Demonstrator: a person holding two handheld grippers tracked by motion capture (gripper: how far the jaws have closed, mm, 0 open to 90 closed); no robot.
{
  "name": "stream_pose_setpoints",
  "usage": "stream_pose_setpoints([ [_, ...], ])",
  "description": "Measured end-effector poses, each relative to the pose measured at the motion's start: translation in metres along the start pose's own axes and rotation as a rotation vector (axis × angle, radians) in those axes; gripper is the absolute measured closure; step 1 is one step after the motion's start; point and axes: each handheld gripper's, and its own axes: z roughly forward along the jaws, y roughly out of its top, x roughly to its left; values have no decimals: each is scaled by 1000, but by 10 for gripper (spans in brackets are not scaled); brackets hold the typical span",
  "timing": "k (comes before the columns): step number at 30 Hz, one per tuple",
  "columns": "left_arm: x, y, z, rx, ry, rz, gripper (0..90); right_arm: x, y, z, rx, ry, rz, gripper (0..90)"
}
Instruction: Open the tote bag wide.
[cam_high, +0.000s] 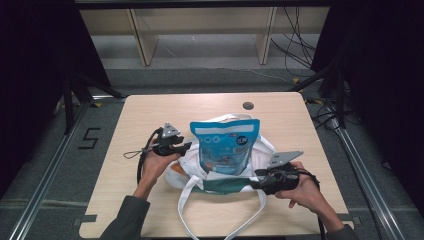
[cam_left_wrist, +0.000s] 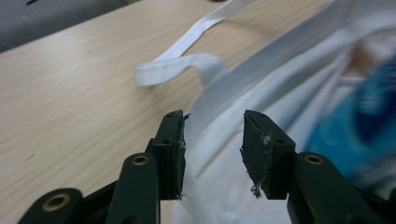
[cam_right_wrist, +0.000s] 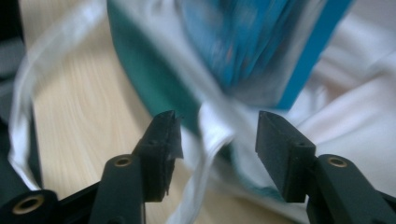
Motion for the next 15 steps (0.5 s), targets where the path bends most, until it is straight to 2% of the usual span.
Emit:
stream_pose_setpoints([
  [2,-9,0,-15,-29,-34,16,594,-5,5,-11,-56,-32,18,484],
  [3,-15,-3,-20,-52,-61,-2,608,-8,7,-18,-84,-65,39,484],
  [4,-18,-4,-24,-44,-65,-8,631,-12,9,-25,-115,-97,61,490],
  [5,-21,-7,-26,-51,-83,-8,644,-16,10,-29,-135,-123,58,499],
  [6,-26,-10,-28,-49,-80,-20,655,-18,11,-32,-151,-160,73,498],
  [7,-30,-13,-29,-45,-85,-17,655,-23,12,-35,-148,-203,58,477],
  [8,-33,-16,-29,-35,-86,6,659,-25,12,-36,-130,-242,76,456],
  [9,-37,-20,-28,-37,-97,-11,660,-31,12,-37,-116,-270,68,456],
  [10,-39,-22,-28,-34,-96,-16,663,-35,10,-34,-114,-307,90,452],
  [12,-42,-27,-27,-12,-104,-2,663,-42,7,-29,-84,-338,133,446],
  [13,-43,-30,-28,2,-97,8,665,-45,6,-26,-83,-345,126,457],
  [14,-45,-33,-27,-1,-99,4,677,-51,6,-23,-76,-350,110,503],
  [15,-46,-38,-27,21,-109,12,708,-53,5,-19,-55,-338,115,586],
])
